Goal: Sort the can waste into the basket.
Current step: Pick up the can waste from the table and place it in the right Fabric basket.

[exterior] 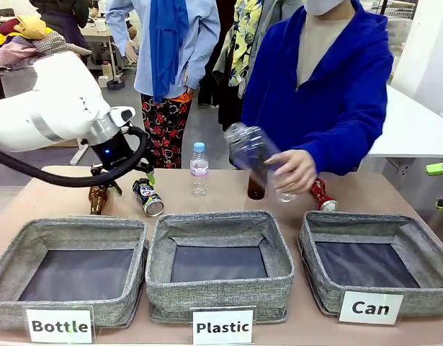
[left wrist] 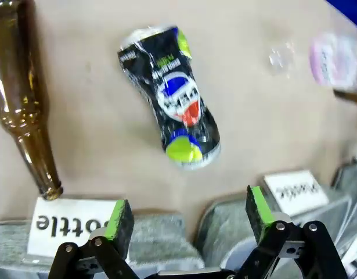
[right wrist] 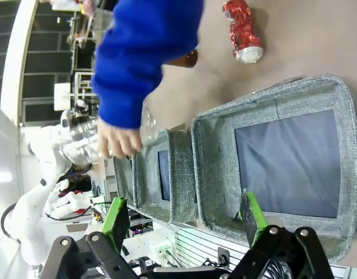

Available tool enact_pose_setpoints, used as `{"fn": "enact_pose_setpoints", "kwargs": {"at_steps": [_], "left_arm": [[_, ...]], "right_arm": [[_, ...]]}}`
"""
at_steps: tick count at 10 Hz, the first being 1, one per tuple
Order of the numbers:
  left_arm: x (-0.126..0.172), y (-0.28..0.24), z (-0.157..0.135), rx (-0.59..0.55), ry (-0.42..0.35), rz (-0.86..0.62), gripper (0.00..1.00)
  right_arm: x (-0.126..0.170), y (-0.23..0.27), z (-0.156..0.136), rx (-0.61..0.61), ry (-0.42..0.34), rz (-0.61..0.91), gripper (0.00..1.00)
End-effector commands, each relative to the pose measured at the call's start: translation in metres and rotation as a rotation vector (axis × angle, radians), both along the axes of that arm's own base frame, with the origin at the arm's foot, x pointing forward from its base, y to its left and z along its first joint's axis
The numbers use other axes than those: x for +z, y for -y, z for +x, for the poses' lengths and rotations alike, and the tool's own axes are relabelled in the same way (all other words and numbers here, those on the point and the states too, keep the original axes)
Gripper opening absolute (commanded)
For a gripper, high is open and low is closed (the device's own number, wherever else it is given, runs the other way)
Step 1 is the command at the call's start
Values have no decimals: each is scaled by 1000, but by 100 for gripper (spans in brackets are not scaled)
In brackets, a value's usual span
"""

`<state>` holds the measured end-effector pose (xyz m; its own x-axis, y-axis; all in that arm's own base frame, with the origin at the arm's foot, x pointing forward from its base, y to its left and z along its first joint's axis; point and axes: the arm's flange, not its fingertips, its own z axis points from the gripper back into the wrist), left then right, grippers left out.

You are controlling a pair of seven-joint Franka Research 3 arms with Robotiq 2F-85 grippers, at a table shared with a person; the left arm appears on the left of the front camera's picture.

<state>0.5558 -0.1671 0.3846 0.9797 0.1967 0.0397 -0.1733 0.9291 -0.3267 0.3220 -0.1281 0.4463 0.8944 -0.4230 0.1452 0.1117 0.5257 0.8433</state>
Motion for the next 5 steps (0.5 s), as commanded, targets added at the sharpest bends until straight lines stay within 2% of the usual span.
{"fn": "enact_pose_setpoints", "kwargs": {"at_steps": [1,3,5], "left_arm": [[-9,11,22,123,-23,37,100],[-31,20,31,176,-37,56,100],[-55,24,40,300,7,116,100]], "right_arm": [[1,1,3,8,34,14,100],[1,1,3,8,34,14,100],[1,1,3,8,34,14,100]]}}
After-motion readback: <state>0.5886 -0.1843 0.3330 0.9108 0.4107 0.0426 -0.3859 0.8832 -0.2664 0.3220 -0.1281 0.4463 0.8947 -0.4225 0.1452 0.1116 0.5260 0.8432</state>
